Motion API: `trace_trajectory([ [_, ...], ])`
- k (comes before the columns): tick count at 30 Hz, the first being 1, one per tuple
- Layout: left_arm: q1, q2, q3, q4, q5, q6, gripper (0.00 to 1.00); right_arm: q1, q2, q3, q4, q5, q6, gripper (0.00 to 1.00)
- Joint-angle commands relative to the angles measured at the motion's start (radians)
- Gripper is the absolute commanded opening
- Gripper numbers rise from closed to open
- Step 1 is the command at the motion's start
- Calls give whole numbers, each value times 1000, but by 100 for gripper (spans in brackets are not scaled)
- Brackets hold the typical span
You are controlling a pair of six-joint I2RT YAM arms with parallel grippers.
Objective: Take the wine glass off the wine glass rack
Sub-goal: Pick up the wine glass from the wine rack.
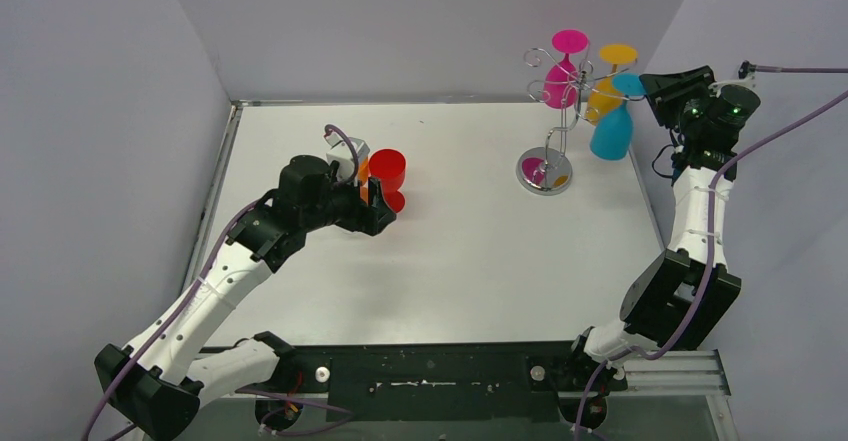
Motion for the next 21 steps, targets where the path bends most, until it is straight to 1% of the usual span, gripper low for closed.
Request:
trace_trajectory([
  [1,5,-28,33,18,17,7,70,-9,9,9,29,-21,-10,34],
  [3,5,-29,34,17,18,6,70,-10,14,16,17,-21,-13,32],
  [6,5,-29,36,14,17,6,70,-9,19,26,0,-19,-18,30],
  [8,5,-30,38,14,17,4,70,-10,20,27,2,-19,-18,27],
  [17,5,-35,20,20,29,-11,70,-10,24,23,14,-42,-9,26],
  [20,5,-31,20,20,31,-13,70,-9,29,23,27,-55,1,23],
  [21,5,-32,20,19,32,-14,70,-10,28,25,29,-54,1,19],
])
